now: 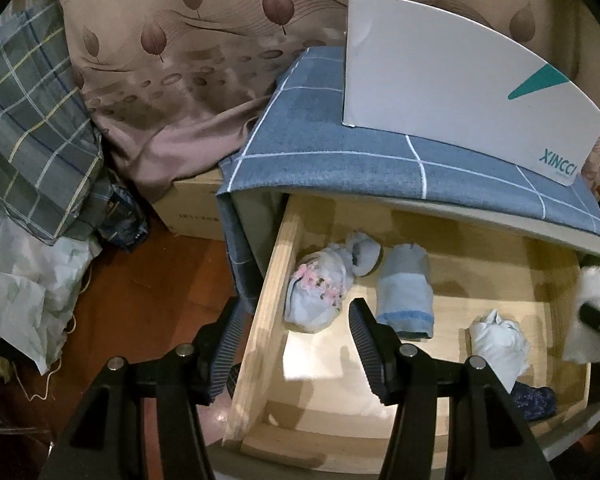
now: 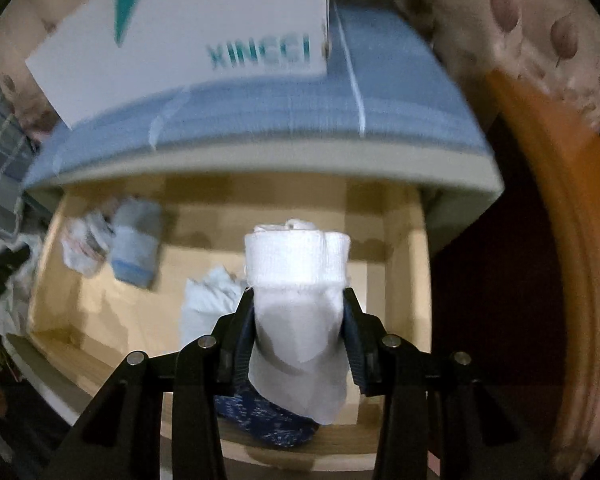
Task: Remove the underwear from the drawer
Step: 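Lift the white rolled underwear with the right gripper toward the white box, then lower the white underwear into the box and open the right gripper, then move the right gripper into the drawer and close it on the navy floral underwear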
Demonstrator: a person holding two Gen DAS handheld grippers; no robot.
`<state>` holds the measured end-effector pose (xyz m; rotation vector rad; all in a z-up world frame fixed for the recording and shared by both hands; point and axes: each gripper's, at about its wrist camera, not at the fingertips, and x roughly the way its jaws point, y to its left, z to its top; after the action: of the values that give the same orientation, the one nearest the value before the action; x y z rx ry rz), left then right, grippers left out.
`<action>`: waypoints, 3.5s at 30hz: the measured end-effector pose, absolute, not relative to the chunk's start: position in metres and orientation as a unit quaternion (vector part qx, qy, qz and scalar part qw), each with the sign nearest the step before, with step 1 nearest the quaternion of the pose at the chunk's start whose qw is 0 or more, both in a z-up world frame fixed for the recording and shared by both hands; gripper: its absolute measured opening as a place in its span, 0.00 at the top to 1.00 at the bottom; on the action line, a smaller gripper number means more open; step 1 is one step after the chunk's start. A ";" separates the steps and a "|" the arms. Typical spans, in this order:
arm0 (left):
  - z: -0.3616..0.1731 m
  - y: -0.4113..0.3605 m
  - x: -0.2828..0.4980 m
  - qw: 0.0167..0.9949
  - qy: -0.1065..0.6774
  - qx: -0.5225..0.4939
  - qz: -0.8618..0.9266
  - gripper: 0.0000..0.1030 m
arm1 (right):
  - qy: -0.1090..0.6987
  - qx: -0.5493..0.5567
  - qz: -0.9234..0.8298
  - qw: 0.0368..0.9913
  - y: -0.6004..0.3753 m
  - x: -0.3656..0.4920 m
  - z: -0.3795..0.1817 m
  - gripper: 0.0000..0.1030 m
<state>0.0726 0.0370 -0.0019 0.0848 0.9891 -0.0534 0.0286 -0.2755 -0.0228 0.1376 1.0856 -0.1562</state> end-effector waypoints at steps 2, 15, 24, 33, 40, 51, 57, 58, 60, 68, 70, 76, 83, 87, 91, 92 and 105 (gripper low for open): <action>-0.002 0.039 0.073 0.879 0.474 0.037 -0.024 0.46 | 0.499 0.072 -0.075 0.860 -0.275 0.031 -0.007 0.64; 0.001 0.047 0.071 0.879 0.475 0.011 -0.027 0.46 | 0.401 0.064 -0.051 0.912 -0.259 0.065 0.114 0.64; 0.003 0.041 0.070 0.882 0.470 0.019 -0.033 0.46 | 0.365 0.055 -0.048 0.928 -0.253 0.140 0.174 0.64; 0.001 0.048 0.074 0.878 0.478 -0.004 -0.035 0.46 | 0.411 0.047 -0.066 0.908 -0.256 0.213 0.150 0.64; 0.000 0.048 0.074 0.876 0.480 -0.011 -0.039 0.46 | 0.441 0.046 -0.072 0.893 -0.256 0.234 0.118 0.63; -0.002 0.042 0.074 0.875 0.483 0.002 -0.038 0.46 | 0.471 0.055 -0.077 0.877 -0.262 0.232 0.089 0.59; -0.003 0.041 0.075 0.876 0.481 0.012 -0.034 0.46 | 0.474 0.057 -0.074 0.876 -0.259 0.226 0.090 0.53; -0.003 0.040 0.074 0.877 0.479 0.017 -0.033 0.46 | 0.472 0.058 -0.073 0.876 -0.258 0.224 0.092 0.51; -0.003 0.039 0.074 0.877 0.479 0.028 -0.029 0.46 | 0.468 0.061 -0.071 0.879 -0.257 0.219 0.096 0.50; -0.005 0.039 0.075 0.875 0.482 0.043 -0.022 0.46 | 0.464 0.059 -0.030 0.883 -0.257 0.163 0.124 0.47; -0.005 0.037 0.074 0.874 0.484 0.048 -0.024 0.46 | 0.473 0.049 -0.023 0.879 -0.258 0.142 0.124 0.46; -0.007 0.030 0.073 0.873 0.481 0.068 -0.029 0.46 | 0.535 0.026 -0.004 0.845 -0.257 0.087 0.093 0.46; -0.008 0.029 0.071 0.873 0.481 0.077 -0.027 0.46 | 0.631 0.031 0.007 0.775 -0.250 0.056 0.016 0.46; -0.008 0.031 0.072 0.871 0.486 0.069 -0.028 0.46 | 0.682 0.030 0.012 0.730 -0.242 0.050 -0.029 0.46; -0.009 0.033 0.073 0.869 0.490 0.062 -0.029 0.46 | 0.717 0.046 0.005 0.695 -0.241 0.048 -0.065 0.46; -0.009 0.034 0.073 0.869 0.490 0.061 -0.030 0.46 | 0.722 0.051 0.003 0.690 -0.242 0.048 -0.072 0.46; -0.011 0.030 0.075 0.867 0.493 0.065 -0.034 0.46 | 0.759 0.069 -0.001 0.647 -0.245 0.048 -0.126 0.34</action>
<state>0.0749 0.0304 -0.0108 0.1371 1.0332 -0.0714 0.0477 -0.2450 -0.1256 0.1576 1.7262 -0.0016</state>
